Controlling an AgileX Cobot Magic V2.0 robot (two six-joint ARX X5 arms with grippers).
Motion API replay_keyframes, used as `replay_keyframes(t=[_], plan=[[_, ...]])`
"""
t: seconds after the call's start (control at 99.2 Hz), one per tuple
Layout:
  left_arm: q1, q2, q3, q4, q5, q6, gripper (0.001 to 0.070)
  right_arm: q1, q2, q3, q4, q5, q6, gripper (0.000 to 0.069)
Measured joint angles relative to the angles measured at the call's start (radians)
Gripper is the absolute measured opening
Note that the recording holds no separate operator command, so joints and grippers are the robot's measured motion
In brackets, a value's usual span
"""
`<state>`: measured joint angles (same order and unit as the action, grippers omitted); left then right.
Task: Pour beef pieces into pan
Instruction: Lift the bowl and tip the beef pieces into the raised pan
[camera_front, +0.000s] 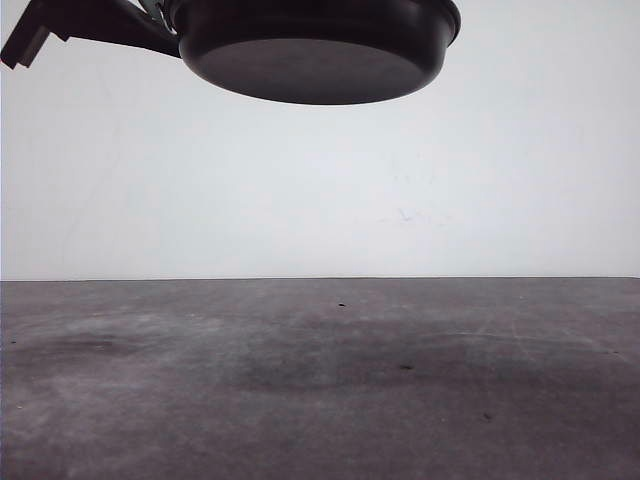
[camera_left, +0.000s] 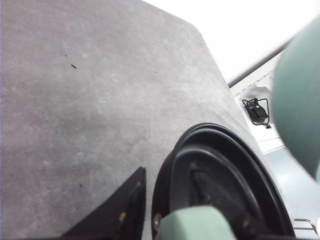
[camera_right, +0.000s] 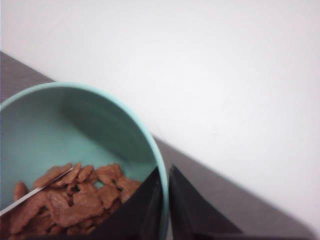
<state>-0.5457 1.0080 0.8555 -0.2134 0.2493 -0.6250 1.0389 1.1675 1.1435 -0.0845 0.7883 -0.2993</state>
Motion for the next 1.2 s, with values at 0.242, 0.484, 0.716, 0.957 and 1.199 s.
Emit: replay_keyframes(t=[0.242,0.484,0.716,0.957,1.199], plan=[[0.0,0.0,0.029,-0.003,0.0,-0.009,0.0126,0.014,0.011,-0.048,0.132,0.024,-0.216,0.0012],[0.021,0.0,0.097,-0.046,-0.012,-0.021,0.0125,0.042,0.021,-0.101,0.322,0.014,-0.486,0.0012],[0.022,0.0,0.105,-0.082,-0.011,-0.022,0.0125,0.047,0.021,-0.101,0.451,0.013,-0.708,0.0012],[0.022,0.001,0.105,-0.082,-0.011,-0.022,0.0125,0.054,0.021,-0.101,0.544,-0.006,-0.882,0.0012],[0.022,0.001,0.105,-0.082,-0.011,-0.022,0.0124,0.076,0.021,-0.101,0.544,-0.025,-0.932,0.0012]])
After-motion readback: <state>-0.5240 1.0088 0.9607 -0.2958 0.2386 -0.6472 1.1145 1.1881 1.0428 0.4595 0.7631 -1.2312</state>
